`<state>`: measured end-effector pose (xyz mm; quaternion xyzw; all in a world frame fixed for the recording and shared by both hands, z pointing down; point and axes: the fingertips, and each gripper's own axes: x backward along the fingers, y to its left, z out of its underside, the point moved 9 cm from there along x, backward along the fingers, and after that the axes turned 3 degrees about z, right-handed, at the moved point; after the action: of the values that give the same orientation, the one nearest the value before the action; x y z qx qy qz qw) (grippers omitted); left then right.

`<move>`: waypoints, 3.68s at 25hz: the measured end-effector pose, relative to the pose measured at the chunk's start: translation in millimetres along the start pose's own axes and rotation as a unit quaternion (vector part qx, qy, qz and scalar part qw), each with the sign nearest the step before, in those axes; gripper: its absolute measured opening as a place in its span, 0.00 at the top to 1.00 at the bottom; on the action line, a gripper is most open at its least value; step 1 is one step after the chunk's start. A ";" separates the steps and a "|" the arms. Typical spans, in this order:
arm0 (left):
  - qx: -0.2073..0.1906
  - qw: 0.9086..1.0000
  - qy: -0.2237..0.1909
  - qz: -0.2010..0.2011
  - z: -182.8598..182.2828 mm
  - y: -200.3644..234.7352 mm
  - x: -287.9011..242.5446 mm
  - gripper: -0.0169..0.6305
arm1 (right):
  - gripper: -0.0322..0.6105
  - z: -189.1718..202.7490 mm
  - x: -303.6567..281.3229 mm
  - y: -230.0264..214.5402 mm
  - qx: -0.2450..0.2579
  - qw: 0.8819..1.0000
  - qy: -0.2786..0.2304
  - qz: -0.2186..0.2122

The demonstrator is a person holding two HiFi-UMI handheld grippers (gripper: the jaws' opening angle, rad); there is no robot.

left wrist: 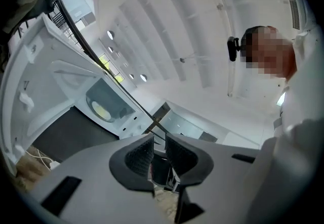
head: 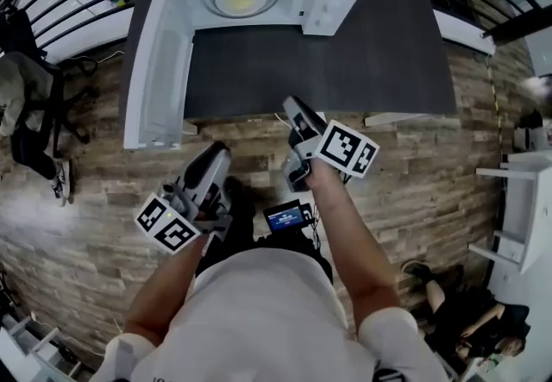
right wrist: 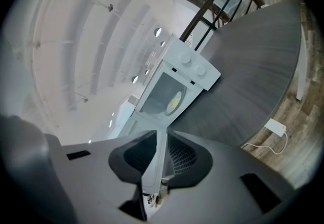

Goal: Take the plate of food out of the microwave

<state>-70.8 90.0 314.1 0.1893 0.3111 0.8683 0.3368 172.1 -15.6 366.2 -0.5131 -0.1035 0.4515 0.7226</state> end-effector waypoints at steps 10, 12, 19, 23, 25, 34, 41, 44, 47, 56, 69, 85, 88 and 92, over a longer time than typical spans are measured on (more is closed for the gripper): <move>-0.023 1.000 0.015 -0.010 -30.0 58.6 -41.3 0.90 | 0.88 -27.6 -99.6 -4.3 -0.011 0.999 0.000 0.041; -0.025 0.999 0.010 -0.020 -33.0 69.0 -52.1 0.90 | 0.88 -37.4 -118.8 -6.1 -0.004 0.999 0.009 0.041; -0.025 0.997 -0.004 -0.068 -31.6 106.5 -100.1 0.90 | 0.88 -75.0 -182.1 -20.1 0.019 0.997 0.049 0.049; -0.022 0.995 -0.006 -0.099 -31.6 134.7 -133.3 0.90 | 0.88 -93.6 -220.9 -25.5 0.024 0.996 0.065 0.057; -0.021 0.993 -0.005 -0.113 -31.1 147.6 -145.7 0.90 | 0.88 -97.9 -235.7 -27.6 0.026 0.995 0.073 0.059; -0.015 0.989 -0.003 -0.145 -40.7 193.0 -163.3 0.90 | 0.88 -93.4 -275.5 -31.6 0.020 0.994 0.082 0.074; -0.005 0.988 -0.001 -0.154 -47.8 218.8 -177.4 0.90 | 0.82 -96.8 -304.2 -38.4 -0.014 0.991 0.082 0.102; -0.001 0.988 0.001 -0.157 -49.5 225.8 -180.4 0.90 | 0.79 -95.8 -315.5 -39.9 -0.039 0.988 0.084 0.121; 0.003 0.987 0.003 -0.159 -49.2 230.4 -180.7 0.90 | 0.79 -95.4 -321.0 -37.9 -0.050 0.985 0.080 0.145; 0.016 0.986 -0.004 -0.167 -53.4 237.8 -176.7 0.90 | 0.79 -98.5 -322.3 -31.4 -0.058 0.974 0.070 0.206; 0.022 0.987 0.002 -0.161 -50.2 239.9 -172.9 0.90 | 0.79 -101.4 -314.8 -45.3 -0.103 0.983 0.037 0.148; 0.027 0.987 0.006 -0.158 -46.8 236.7 -168.7 0.90 | 0.92 -110.2 -309.6 -45.8 -0.065 0.981 0.027 0.181; 0.029 0.987 0.006 -0.159 -45.3 238.9 -169.2 0.90 | 0.93 -111.0 -309.2 -42.5 -0.066 0.983 0.025 0.168; 0.031 0.987 0.007 -0.156 -44.4 237.4 -172.8 0.90 | 0.93 -109.2 -304.8 -44.0 -0.068 0.983 0.029 0.169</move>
<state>-84.4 -187.3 419.3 0.1432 0.3658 0.7965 0.4597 89.1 -320.5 449.2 -0.5838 -0.0249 0.5437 0.6024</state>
